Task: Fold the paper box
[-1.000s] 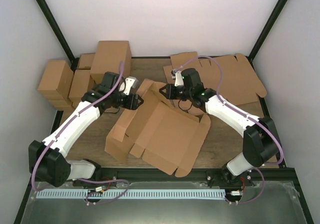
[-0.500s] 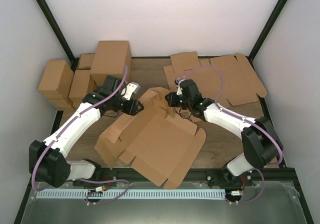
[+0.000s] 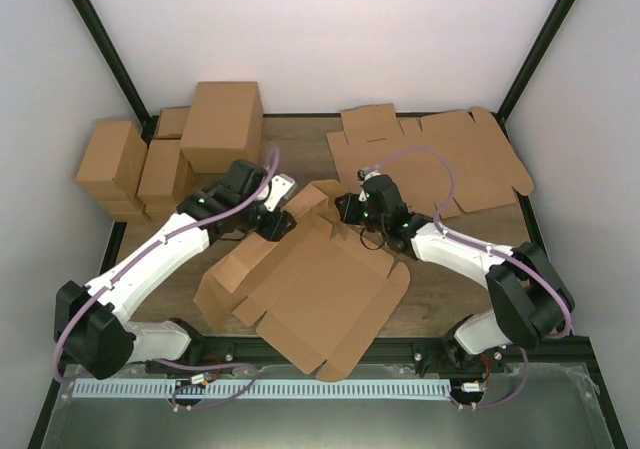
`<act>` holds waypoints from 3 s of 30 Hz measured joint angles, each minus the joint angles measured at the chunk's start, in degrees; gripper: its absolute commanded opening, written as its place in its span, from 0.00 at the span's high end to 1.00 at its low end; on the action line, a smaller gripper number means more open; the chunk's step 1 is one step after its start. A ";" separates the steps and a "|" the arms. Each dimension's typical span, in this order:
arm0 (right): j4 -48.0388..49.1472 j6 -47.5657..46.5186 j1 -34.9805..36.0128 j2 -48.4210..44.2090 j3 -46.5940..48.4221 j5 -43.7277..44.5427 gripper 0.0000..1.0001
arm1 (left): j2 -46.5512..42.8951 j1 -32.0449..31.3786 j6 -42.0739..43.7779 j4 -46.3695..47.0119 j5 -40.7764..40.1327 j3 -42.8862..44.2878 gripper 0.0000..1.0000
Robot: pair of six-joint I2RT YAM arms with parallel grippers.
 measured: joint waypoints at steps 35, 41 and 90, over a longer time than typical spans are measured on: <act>9.46 -15.45 7.76 -13.20 -16.46 -4.00 0.17 | -0.72 -9.22 1.36 -0.20 -7.89 -0.55 0.48; 6.23 -18.56 7.91 -15.65 -16.46 -8.48 0.00 | -0.59 -9.38 1.53 -0.37 -7.45 -0.55 0.48; 25.51 -28.48 -3.45 -7.13 -24.30 -19.93 0.25 | 1.92 -11.67 1.73 -0.46 -7.34 1.07 0.48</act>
